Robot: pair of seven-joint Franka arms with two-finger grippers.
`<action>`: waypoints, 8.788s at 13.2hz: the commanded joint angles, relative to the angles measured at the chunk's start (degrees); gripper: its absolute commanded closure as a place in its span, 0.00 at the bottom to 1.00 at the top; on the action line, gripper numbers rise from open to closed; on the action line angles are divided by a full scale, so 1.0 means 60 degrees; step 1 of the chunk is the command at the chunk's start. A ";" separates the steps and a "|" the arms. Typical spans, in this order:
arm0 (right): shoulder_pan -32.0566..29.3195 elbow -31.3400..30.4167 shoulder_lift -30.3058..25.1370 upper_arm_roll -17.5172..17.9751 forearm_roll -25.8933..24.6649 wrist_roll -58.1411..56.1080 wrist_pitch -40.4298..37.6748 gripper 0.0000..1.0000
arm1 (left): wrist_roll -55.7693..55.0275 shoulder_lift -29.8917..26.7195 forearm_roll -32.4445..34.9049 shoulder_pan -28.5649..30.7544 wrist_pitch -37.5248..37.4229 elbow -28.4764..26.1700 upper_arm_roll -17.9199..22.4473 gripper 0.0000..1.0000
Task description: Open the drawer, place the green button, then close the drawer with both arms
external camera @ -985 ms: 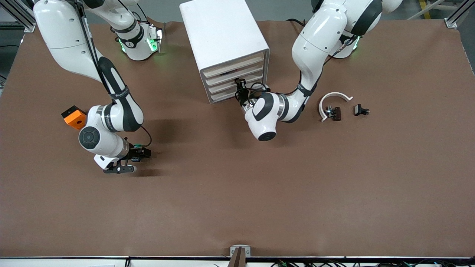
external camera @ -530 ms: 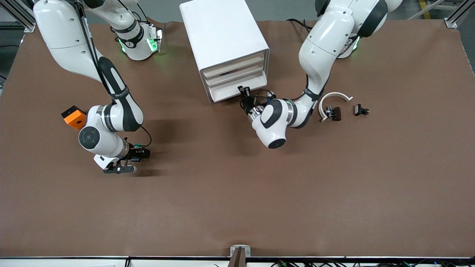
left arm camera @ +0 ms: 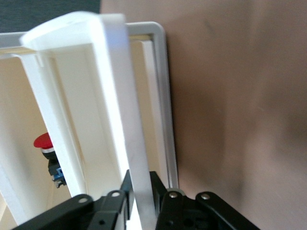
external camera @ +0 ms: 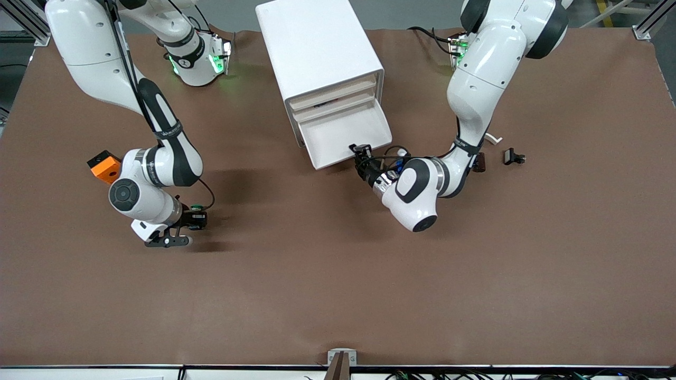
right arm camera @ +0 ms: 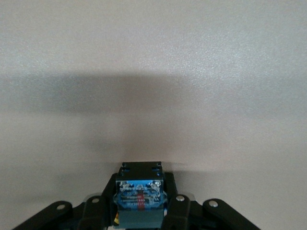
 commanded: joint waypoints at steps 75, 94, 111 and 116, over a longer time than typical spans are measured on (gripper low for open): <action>0.5942 0.4295 -0.2448 -0.0110 0.2054 1.5663 -0.8366 0.00 | 1.2455 -0.3986 0.7296 -0.1694 0.7002 -0.4343 0.0519 0.00; 0.0623 -0.0010 -0.7373 -0.0110 0.0106 0.2375 -0.7976 0.00 | 0.9380 -0.3135 0.6198 -0.2940 0.6842 -0.4357 -0.1442 0.00; -0.1503 0.0834 -0.7491 -0.0052 -0.0949 -0.0850 -0.8878 0.00 | 0.9012 -0.3105 0.7395 -0.0688 0.6842 -0.3655 -0.1693 0.00; -0.1167 0.2052 -0.7432 0.0007 -0.0949 -0.0792 -0.9469 0.00 | 0.9055 -0.4041 0.8494 0.0968 0.6083 -0.3479 -0.1693 0.00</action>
